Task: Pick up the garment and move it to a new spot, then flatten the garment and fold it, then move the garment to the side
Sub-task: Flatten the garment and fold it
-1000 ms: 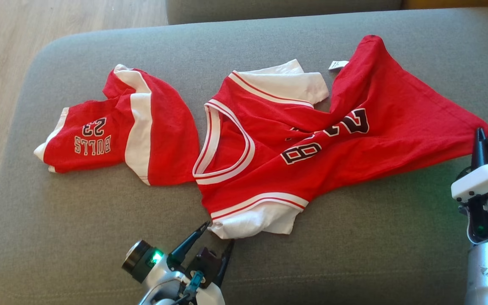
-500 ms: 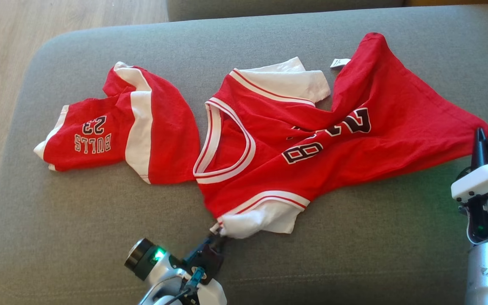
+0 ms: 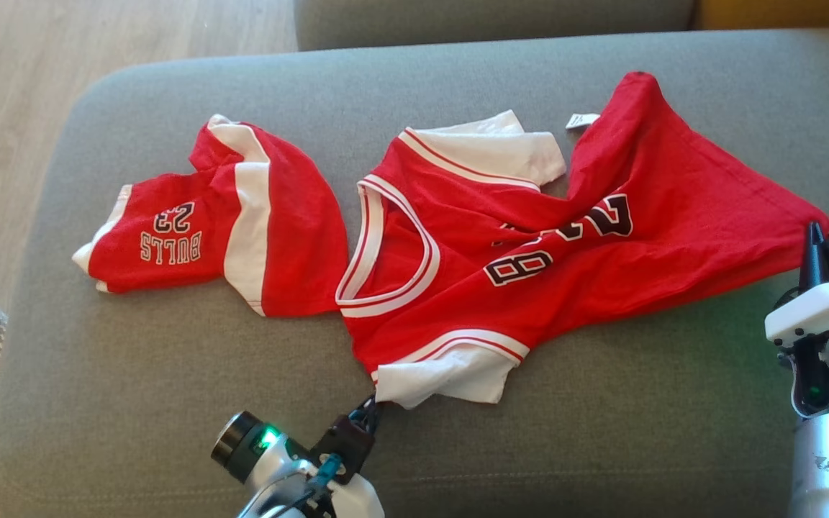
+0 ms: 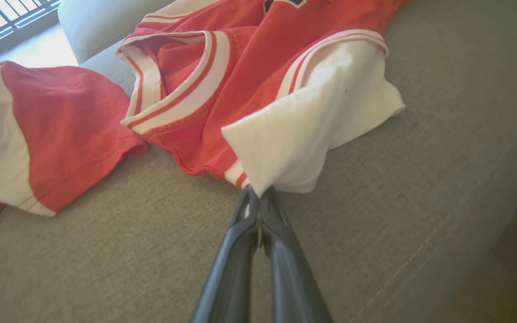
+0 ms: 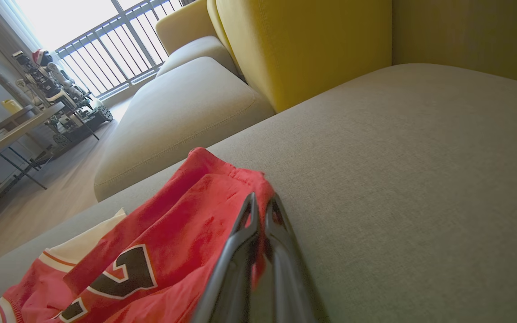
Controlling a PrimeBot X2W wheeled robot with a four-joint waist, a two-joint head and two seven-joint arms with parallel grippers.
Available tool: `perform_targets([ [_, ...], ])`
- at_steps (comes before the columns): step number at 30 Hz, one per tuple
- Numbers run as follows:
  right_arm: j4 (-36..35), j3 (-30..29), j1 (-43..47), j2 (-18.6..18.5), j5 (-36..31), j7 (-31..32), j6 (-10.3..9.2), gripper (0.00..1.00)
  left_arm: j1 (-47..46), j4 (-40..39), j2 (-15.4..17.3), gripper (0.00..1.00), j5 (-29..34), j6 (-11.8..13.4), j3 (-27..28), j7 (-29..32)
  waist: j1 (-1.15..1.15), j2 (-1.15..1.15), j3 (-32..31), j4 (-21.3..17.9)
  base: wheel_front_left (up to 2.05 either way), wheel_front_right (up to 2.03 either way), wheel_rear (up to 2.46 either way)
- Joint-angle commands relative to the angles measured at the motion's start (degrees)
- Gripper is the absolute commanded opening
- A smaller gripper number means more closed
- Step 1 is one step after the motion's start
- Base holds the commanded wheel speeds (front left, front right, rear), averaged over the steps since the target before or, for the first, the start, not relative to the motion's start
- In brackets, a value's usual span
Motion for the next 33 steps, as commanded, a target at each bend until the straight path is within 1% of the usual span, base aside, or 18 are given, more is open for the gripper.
perform_targets([
  [1, -1.99, 1.58, -1.13, -0.08, -0.15, -0.64, 0.4, 0.0, -0.35, -2.2, 0.8, 0.0, -1.28, -0.61, 2.28, -0.71, 0.0, 0.0, -0.67, 0.31, 0.0, 0.0, 0.0],
  [3, -2.22, 2.04, -0.89, -0.08, -0.09, -0.71, 0.4, 0.0, 0.49, -4.26, 0.93, 0.0, -3.3, -2.47, 2.95, -0.71, 0.0, 0.0, -1.41, 0.58, 0.0, 0.0, 0.0],
  [4, -2.4, 2.22, -0.71, -0.08, -0.14, -0.75, 0.4, 0.0, 1.0, -6.43, 0.76, 0.0, -4.84, -4.18, 3.36, -0.71, 0.0, 0.0, -1.83, 0.75, 0.0, 0.0, 0.0],
  [9, -3.75, 3.73, 0.28, -0.08, -0.03, -0.65, 0.4, 0.0, 4.25, -18.56, -0.03, 0.0, -15.08, -9.3, 9.85, -0.71, 0.0, 0.0, -4.39, 1.55, 0.0, 0.0, 0.0],
  [12, -4.87, 4.86, 0.55, -0.08, 0.14, 0.1, 0.4, 0.0, 4.31, -24.33, -0.26, 0.0, -21.07, -10.88, 12.96, 0.04, 0.0, 0.0, -6.22, 1.69, 0.0, 0.0, 0.0],
  [15, -6.46, 5.93, -0.26, -0.08, 1.22, 1.52, 0.4, 0.0, 2.47, -30.62, -0.46, 0.0, -26.41, -11.36, 16.44, 2.12, 0.0, 0.0, -7.6, 1.37, 0.0, 0.0, 0.0],
  [20, -9.62, 7.75, -3.14, -0.7, 4.38, 4.23, 0.4, 0.0, -2.81, -38.4, -1.17, 0.0, -34.26, -10.5, 22.03, 7.49, 0.0, 0.0, -9.95, 0.51, 0.0, 0.0, 0.0],
  [25, -13.32, 8.32, -7.84, -0.81, 9.38, 6.19, 0.4, 0.0, -10.2, -41.61, -2.44, 0.0, -39.84, -7.67, 27.21, 11.14, 0.0, 0.0, -11.95, -0.69, 0.0, 0.0, 0.0],
  [29, -16.56, 6.53, -11.65, -0.48, 13.51, 7.5, 0.4, 0.0, -15.13, -41.88, -2.76, 0.0, -41.31, -5.2, 30.33, 12.3, 0.0, 0.0, -13.47, -1.7, 0.0, 0.0, 0.0],
  [33, -19.7, 3.46, -14.52, -0.18, 16.13, 8.03, 0.4, 0.0, -17.89, -42.25, -3.82, 0.0, -44.64, -2.95, 33.05, 12.18, 0.0, 0.0, -14.83, -2.51, 0.0, 0.0, 0.0],
])
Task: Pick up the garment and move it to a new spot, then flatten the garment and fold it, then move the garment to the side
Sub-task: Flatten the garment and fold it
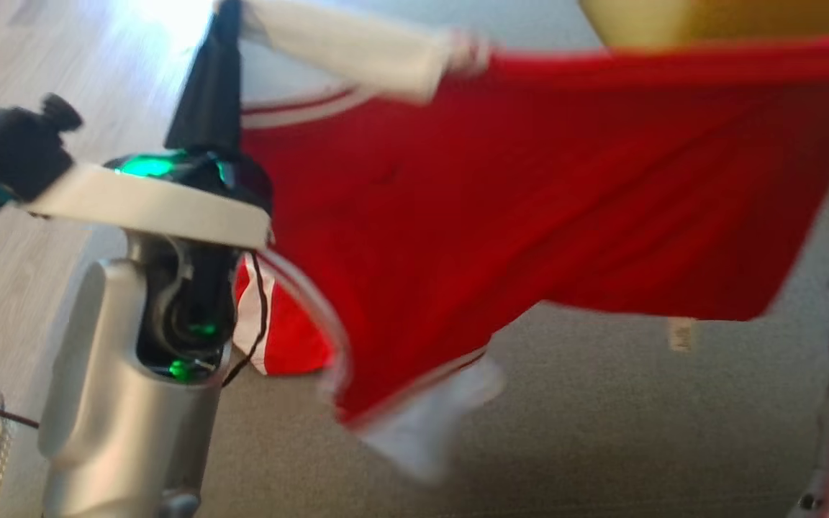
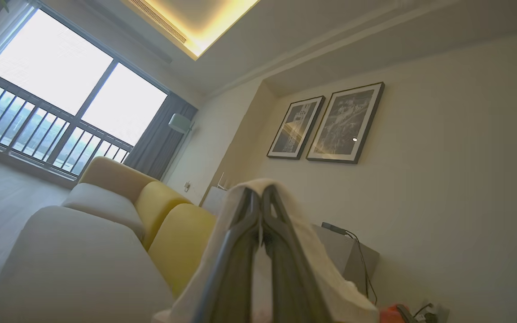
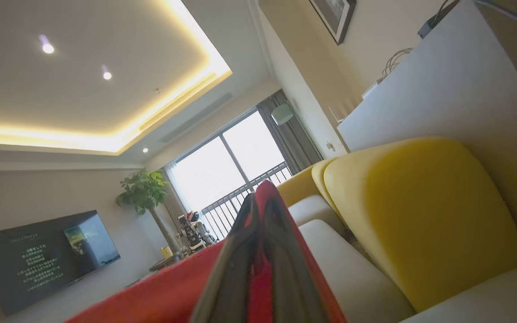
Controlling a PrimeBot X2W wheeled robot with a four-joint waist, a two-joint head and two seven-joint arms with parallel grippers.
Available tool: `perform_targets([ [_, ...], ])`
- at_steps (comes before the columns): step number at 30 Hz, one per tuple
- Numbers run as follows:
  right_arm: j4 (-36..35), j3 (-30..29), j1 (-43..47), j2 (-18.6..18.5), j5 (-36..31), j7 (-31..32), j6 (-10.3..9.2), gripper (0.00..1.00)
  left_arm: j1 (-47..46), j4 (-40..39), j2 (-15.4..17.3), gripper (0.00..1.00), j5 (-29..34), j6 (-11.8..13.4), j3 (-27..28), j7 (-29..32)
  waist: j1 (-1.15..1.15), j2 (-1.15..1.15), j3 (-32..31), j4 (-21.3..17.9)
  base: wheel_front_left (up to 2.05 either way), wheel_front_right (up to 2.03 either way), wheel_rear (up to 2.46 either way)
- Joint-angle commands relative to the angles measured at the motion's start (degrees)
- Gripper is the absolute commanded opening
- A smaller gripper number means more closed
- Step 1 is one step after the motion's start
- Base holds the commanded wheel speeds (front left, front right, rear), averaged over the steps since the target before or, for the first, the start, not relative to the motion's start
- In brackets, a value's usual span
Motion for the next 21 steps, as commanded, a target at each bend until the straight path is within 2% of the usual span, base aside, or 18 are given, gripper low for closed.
perform_targets([
  [1, -3.0, 0.12, -3.68, 0.05, 1.29, 0.21, 0.41, 0.0, -3.94, -2.19, 0.24, 0.0, -1.42, 0.95, 3.2, -0.27, 0.0, 0.0, -0.8, -0.62, 0.0, 0.0, 0.0],
  [5, -2.58, -1.47, -3.71, 0.09, 5.53, 0.82, 0.41, 0.0, -3.28, -3.22, -0.51, 0.0, -5.92, 3.86, 5.35, -0.5, 0.0, 0.0, -1.63, -1.34, 0.0, 0.0, 0.0],
  [12, -0.74, -1.44, -2.28, 0.1, 9.72, 3.81, 0.41, 0.0, 0.3, -6.18, -0.83, 0.0, -9.07, 6.94, 4.55, 1.15, 0.0, 0.0, -1.63, -2.68, 0.0, 0.0, 0.0],
  [16, -0.01, -1.57, -2.32, 0.11, 9.14, 4.84, 0.41, 0.0, 0.75, -7.39, -0.9, 0.0, -10.04, 8.77, 4.43, 2.04, 0.0, 0.0, -0.62, -3.72, 0.0, 0.0, 0.0],
  [21, 4.76, -2.9, -5.29, 0.11, 6.31, 7.02, 0.41, 0.0, -1.58, -5.04, -0.62, 0.0, -10.55, 10.65, 3.87, 4.73, 0.0, 0.0, 2.15, -4.53, 0.0, 0.0, 0.0],
])
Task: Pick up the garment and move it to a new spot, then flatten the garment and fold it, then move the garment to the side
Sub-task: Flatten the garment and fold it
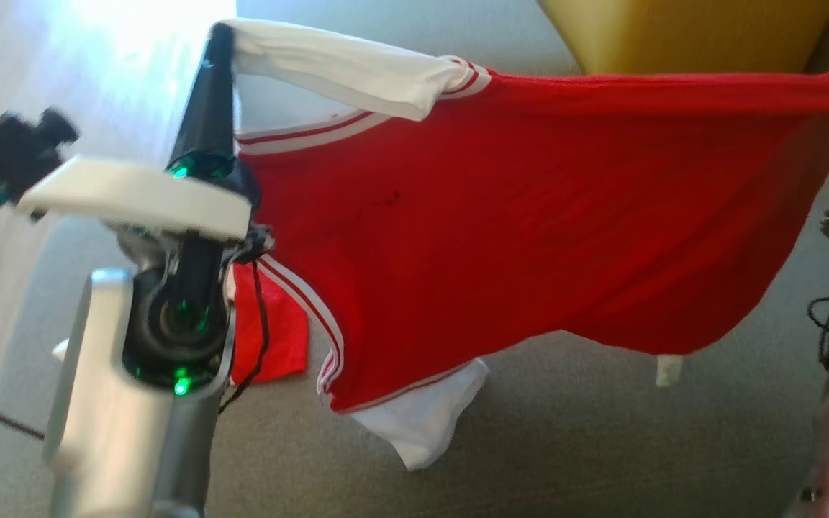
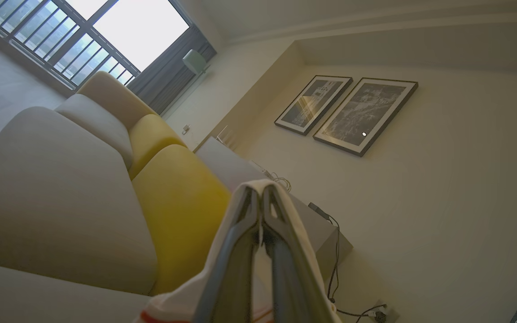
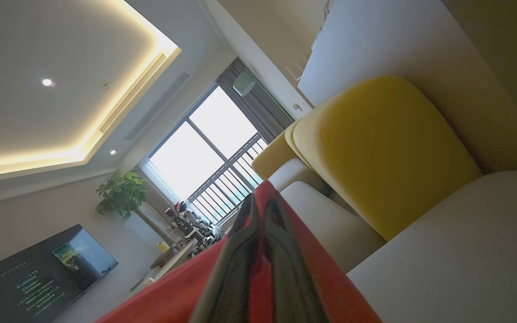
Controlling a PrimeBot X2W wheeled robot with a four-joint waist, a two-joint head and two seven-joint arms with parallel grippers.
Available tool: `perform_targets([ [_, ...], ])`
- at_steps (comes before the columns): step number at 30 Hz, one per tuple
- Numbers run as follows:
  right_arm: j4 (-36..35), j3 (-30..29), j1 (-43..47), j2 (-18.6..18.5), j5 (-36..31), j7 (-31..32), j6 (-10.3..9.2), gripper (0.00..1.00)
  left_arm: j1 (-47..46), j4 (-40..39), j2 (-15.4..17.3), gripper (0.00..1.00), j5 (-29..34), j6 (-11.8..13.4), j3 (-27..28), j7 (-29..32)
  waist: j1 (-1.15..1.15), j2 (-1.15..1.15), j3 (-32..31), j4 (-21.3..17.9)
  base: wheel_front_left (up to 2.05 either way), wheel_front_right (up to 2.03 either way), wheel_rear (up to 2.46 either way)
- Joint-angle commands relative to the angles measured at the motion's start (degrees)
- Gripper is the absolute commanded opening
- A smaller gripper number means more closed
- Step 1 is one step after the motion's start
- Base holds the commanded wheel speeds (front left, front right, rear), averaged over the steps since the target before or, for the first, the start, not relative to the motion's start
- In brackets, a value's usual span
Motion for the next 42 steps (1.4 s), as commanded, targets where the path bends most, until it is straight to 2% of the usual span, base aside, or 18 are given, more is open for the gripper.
perform_targets([
  [1, 0.66, 0.88, -5.99, 0.01, -0.8, 0.91, 0.41, 0.0, -5.12, 0.33, 1.02, 0.0, -0.68, 0.71, 1.75, 1.36, 0.0, 0.0, 2.07, -0.55, 0.0, 0.0, 0.0],
  [6, 14.54, -1.21, -16.35, 0.01, -5.1, 0.86, 0.41, 0.0, -12.83, 10.94, 1.48, 0.0, -2.24, 2.32, 2.7, 4.45, 0.0, 0.0, 8.08, -1.23, 0.0, 0.0, 0.0],
  [9, 23.65, -2.3, -27.5, 0.01, -6.37, -0.12, 0.41, 0.0, -22.22, 18.06, 1.85, 0.0, -0.86, 2.56, 3.03, 4.26, 0.0, 0.0, 15.04, -1.17, 0.0, 0.0, 0.0],
  [12, 30.68, -1.67, -40.24, 0.01, -4.9, -4.05, 0.41, 0.0, -33.96, 25.93, 2.03, 0.0, 1.21, 0.68, 2.77, 2.32, 0.0, 0.0, 21.1, -0.97, 0.0, 0.0, 0.0],
  [15, 34.7, 0.63, -51.35, 0.01, -1.92, -10.07, 0.41, 0.0, -45.25, 33.17, 1.69, 0.0, 2.2, -1.65, 3.43, -1.55, 0.0, 0.0, 25.67, -0.9, 0.0, 0.0, 0.0],
  [20, 33.2, 7.24, -60.41, 0.01, 4.74, -19.98, 0.41, 0.0, -59.08, 41.26, 1.33, 0.0, 4.53, -7.31, 3.12, -9.55, 0.0, 0.0, 29.64, -0.1, 0.0, 0.0, 0.0],
  [24, 29.94, 11.57, -57.99, -0.12, 9.78, -21.76, 0.41, 0.0, -62.93, 44.68, 0.81, 0.0, 4.4, -11.35, 1.65, -13.59, 0.0, 0.0, 31.58, 0.98, 0.0, 0.0, 0.0],
  [27, 29.76, 13.87, -52.78, -1.72, 12.02, -21.57, 0.41, 0.0, -61.75, 46.69, 0.59, 0.0, 4.62, -13.97, -1.55, -14.31, 0.0, 0.0, 33.13, 1.82, 0.0, 0.0, 0.0],
  [33, 32.7, 16.0, -42.2, -3.64, 15.43, -21.63, 0.41, 0.0, -54.15, 49.65, 0.46, 0.0, 6.1, -16.49, -7.79, -15.29, 0.0, 0.0, 34.61, 3.03, 0.0, 0.0, 0.0],
  [38, 35.88, 20.87, -31.82, -3.78, 15.69, -22.15, 0.41, 0.0, -42.66, 51.64, 0.51, 0.0, 7.01, -17.65, -10.43, -16.43, 0.0, 0.0, 33.0, 3.78, 0.0, 0.0, 0.0],
  [42, 41.71, 23.6, -24.6, -5.1, 14.91, -22.55, 0.41, 0.0, -30.26, 51.32, 2.1, 0.0, 9.13, -19.03, -12.83, -16.93, 0.0, 0.0, 28.52, 4.4, 0.0, 0.0, 0.0],
])
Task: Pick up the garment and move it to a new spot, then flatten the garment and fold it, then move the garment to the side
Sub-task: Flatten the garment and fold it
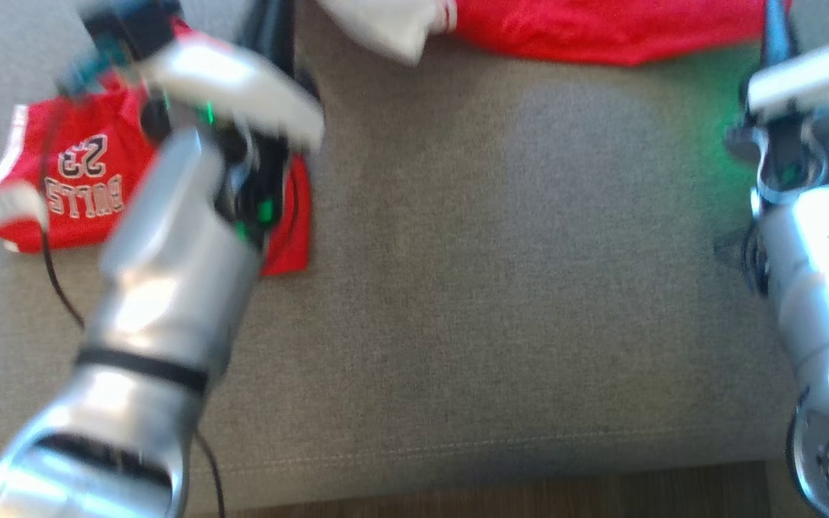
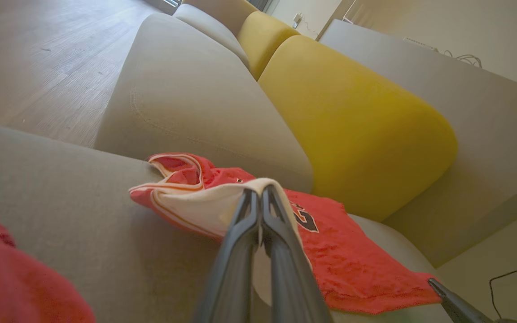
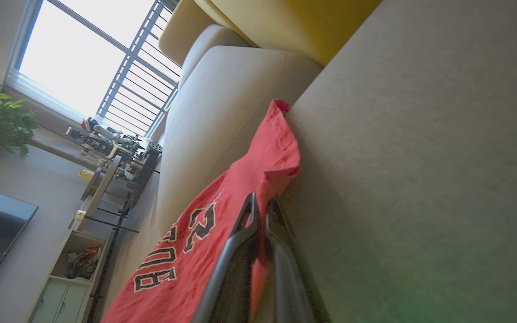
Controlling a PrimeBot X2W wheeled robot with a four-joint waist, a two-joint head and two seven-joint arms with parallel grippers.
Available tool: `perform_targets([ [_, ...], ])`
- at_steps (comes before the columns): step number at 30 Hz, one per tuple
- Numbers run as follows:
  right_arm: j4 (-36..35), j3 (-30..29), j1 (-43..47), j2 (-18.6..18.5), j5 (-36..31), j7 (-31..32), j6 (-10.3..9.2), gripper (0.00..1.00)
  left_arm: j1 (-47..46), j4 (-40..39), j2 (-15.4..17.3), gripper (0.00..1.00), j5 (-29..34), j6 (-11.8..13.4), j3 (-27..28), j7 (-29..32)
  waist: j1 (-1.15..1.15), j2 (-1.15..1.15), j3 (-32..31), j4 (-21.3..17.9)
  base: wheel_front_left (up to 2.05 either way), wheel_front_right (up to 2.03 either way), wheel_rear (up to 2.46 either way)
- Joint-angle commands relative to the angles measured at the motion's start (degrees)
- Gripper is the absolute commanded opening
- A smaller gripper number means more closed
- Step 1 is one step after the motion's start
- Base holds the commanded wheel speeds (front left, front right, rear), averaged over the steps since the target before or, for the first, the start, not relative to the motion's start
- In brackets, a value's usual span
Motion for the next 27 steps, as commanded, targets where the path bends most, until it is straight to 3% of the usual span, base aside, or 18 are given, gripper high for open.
perform_targets([
  [1, -0.75, 0.81, -0.05, 0.03, -0.03, -0.24, 0.45, 0.0, 0.76, -2.22, 2.52, 0.0, 0.48, -0.59, 0.95, -0.58, -0.01, 0.0, -2.69, 0.46, 0.0, 0.0, 0.0],
  [11, 6.13, 3.68, 4.98, -3.57, -3.02, 0.13, 0.45, 0.0, 18.46, -7.54, 4.89, 0.0, -3.93, -1.33, -0.43, 3.03, -0.01, 0.0, -10.64, 1.57, 0.0, 0.0, 0.0],
  [27, 6.29, 10.75, 11.34, -6.29, -6.67, 4.88, 0.45, 0.0, 35.8, -23.88, 11.18, 0.0, -6.48, 1.07, -4.75, 12.66, -0.01, 0.0, -18.11, 1.62, 0.0, 0.0, 0.0],
])
